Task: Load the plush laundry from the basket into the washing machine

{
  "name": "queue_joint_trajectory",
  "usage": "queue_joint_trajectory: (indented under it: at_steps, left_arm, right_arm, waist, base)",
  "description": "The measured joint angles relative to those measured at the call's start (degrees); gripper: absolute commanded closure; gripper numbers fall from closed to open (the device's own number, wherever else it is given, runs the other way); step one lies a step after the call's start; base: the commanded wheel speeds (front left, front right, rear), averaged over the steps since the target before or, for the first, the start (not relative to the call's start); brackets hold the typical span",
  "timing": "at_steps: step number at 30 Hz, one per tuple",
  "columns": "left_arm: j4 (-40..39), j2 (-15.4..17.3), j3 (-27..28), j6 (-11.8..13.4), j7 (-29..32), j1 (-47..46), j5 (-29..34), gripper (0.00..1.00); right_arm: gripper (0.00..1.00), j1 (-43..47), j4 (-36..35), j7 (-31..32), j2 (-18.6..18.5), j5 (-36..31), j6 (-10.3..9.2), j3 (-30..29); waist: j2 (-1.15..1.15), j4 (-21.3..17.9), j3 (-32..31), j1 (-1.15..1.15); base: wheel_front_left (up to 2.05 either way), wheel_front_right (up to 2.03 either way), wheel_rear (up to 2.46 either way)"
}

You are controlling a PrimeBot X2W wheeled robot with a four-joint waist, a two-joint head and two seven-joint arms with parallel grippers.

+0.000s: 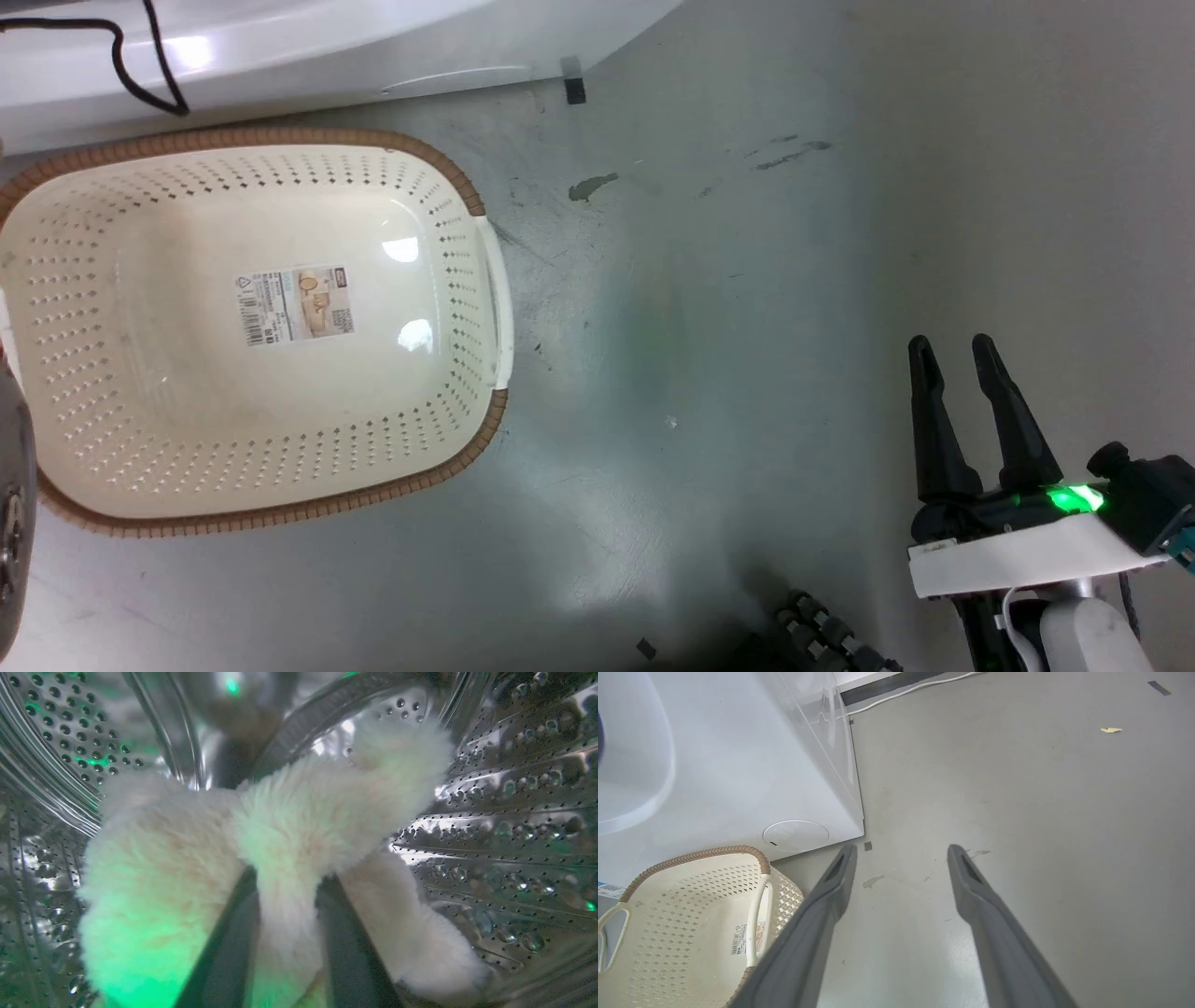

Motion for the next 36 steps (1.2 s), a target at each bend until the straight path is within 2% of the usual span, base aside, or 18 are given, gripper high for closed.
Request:
queue_joint_trajectory:
  at_steps: [1, 11, 20, 25, 36]
  left_arm:
    - [0.05, -0.05, 0.02, 0.01, 0.0, -0.16, -0.07, 0.0]
    - [0.43, -4.12, 0.32, -0.64, -2.79, 2.75, -3.26, 0.0]
    - [-2.24, -7.06, 1.69, -1.07, -4.48, 14.81, -5.84, 0.0]
    - [-7.09, -8.81, 3.34, -0.94, -4.63, 23.06, -6.46, 0.0]
    - [-13.51, -11.92, 4.99, -0.55, -4.61, 39.92, -5.99, 0.0]
  right_arm:
    - [0.0, 0.03, 0.01, 0.0, 0.0, 0.0, 0.0, -0.07]
    - [0.0, -1.07, 0.37, 0.0, 0.01, -2.05, 0.0, -2.23]
    - [0.0, -2.02, 2.1, 0.0, 0.01, -4.89, 0.0, -3.65]
    - [0.0, -1.67, 2.97, 0.0, 0.01, -6.81, 0.0, -4.27]
    - [0.0, 3.34, 4.36, 0.0, 0.01, -11.83, 0.0, -4.49]
  waist:
    - [0.0, 0.19, 0.07, 0.0]
    - [0.0, 3.93, -3.34, -0.01]
    - [0.0, 7.18, -10.5, -0.01]
    - [0.0, 8.93, -15.63, -0.01]
    - [0.0, 12.45, -27.76, -0.02]
  base:
    - [0.0, 0.0, 0.0]
    - [0.0, 0.0, 0.0]
    - [0.0, 0.0, 0.0]
    - [0.0, 0.0, 0.0]
    - [0.0, 0.0, 0.0]
